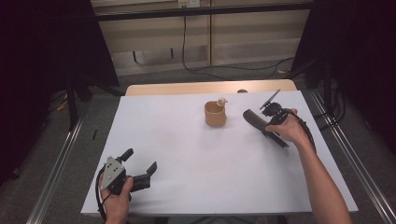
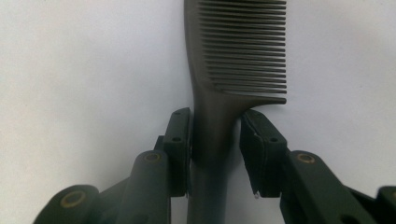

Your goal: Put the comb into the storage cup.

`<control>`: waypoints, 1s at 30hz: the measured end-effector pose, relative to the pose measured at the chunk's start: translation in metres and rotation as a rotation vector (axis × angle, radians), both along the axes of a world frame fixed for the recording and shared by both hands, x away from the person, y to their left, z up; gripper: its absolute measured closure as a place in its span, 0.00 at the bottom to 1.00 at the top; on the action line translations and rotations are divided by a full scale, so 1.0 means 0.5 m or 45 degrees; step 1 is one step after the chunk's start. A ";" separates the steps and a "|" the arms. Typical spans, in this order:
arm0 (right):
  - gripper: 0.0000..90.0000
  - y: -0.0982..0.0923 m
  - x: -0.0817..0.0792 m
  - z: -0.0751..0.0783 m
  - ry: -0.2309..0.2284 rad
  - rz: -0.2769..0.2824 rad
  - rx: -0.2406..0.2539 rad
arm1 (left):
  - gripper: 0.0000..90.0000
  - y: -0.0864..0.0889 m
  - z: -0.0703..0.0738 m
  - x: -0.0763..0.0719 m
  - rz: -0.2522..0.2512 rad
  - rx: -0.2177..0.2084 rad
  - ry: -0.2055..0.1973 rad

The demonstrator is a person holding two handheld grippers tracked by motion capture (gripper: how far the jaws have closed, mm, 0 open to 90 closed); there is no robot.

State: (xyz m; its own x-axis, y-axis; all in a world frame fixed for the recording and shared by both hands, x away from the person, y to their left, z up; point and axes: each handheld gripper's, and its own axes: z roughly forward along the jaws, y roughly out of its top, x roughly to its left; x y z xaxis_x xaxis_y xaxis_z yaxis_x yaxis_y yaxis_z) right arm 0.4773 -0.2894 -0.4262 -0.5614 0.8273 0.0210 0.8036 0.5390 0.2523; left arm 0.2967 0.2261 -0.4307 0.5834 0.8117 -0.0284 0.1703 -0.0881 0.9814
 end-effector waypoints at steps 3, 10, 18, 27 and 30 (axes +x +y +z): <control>0.74 0.000 0.000 0.000 0.005 -0.016 0.003 | 0.02 0.000 0.000 0.000 0.002 0.002 -0.003; 0.80 0.006 0.000 0.001 -0.001 -0.017 -0.014 | 0.02 0.001 0.000 0.000 0.002 0.003 0.001; 0.81 -0.003 0.003 0.003 0.018 -0.047 0.030 | 0.02 0.005 0.000 0.001 0.011 0.003 -0.001; 0.81 -0.014 -0.006 0.014 -0.059 -0.079 0.078 | 0.02 0.005 0.000 0.001 0.011 0.007 0.000; 0.81 -0.013 -0.009 0.017 -0.074 -0.076 0.093 | 0.02 0.005 0.000 0.001 0.010 0.006 0.004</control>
